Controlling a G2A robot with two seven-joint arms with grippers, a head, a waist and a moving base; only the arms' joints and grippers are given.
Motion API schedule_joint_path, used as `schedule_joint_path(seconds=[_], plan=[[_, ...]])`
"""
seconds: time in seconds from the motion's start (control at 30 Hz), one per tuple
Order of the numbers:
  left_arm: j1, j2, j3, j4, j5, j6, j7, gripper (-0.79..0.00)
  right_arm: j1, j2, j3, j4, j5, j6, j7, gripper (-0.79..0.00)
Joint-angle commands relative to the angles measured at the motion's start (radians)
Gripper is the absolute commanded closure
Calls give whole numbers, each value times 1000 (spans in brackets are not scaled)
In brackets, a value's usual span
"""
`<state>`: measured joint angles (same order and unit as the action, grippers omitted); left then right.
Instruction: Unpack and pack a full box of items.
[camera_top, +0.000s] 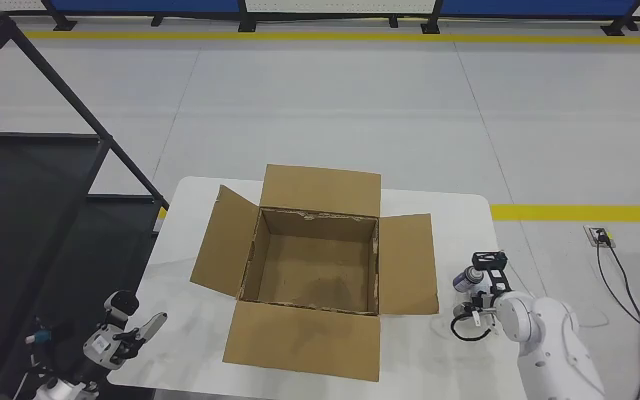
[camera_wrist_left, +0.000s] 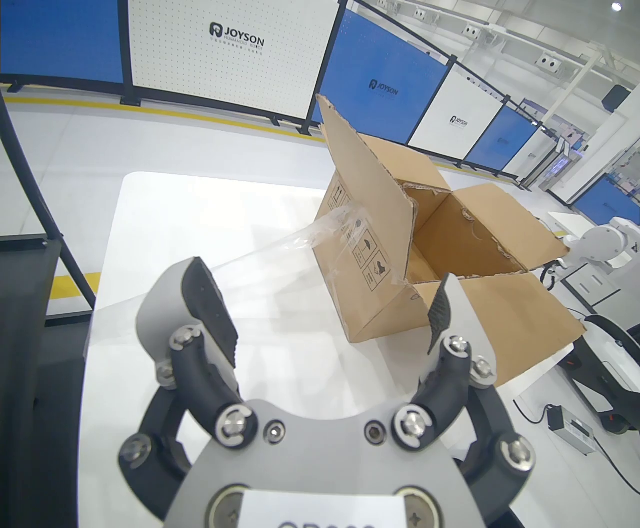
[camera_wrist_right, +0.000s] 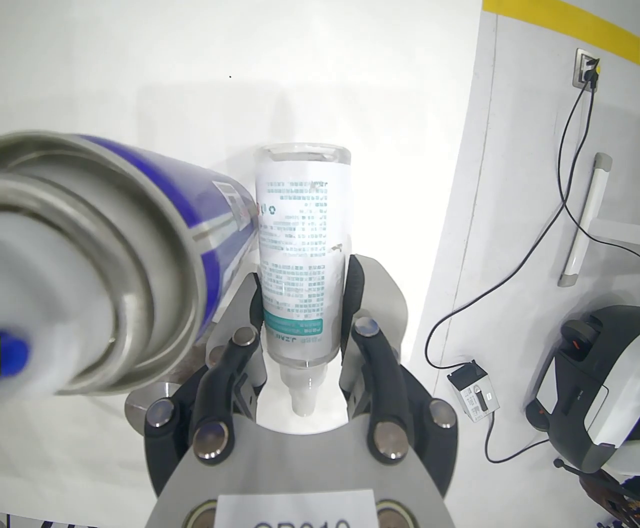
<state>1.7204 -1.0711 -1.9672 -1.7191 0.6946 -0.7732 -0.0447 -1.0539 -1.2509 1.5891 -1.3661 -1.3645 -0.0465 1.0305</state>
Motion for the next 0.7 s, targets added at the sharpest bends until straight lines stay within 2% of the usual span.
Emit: schedule_joint_path(seconds=[0.0, 0.17, 0.3, 0.5, 0.67], plan=[[1, 0, 0, 0, 1, -1, 2, -785, 2, 1, 2, 4, 6, 2, -1, 0], [3, 0, 0, 0, 1, -1, 4, -785, -24, 7, 44, -42, 37, 22, -28, 0], [6, -1, 0, -3, 2, -3, 6, -785, -84, 13, 113, -152, 91, 57, -51, 0], [12, -1, -7, -19, 4, -6, 13, -785, -210, 7, 202, -432, 241, 179, -138, 0], [29, -2, -43, -45, -9, -17, 54, -785, -308, -2, 168, -682, 290, 212, -207, 0]])
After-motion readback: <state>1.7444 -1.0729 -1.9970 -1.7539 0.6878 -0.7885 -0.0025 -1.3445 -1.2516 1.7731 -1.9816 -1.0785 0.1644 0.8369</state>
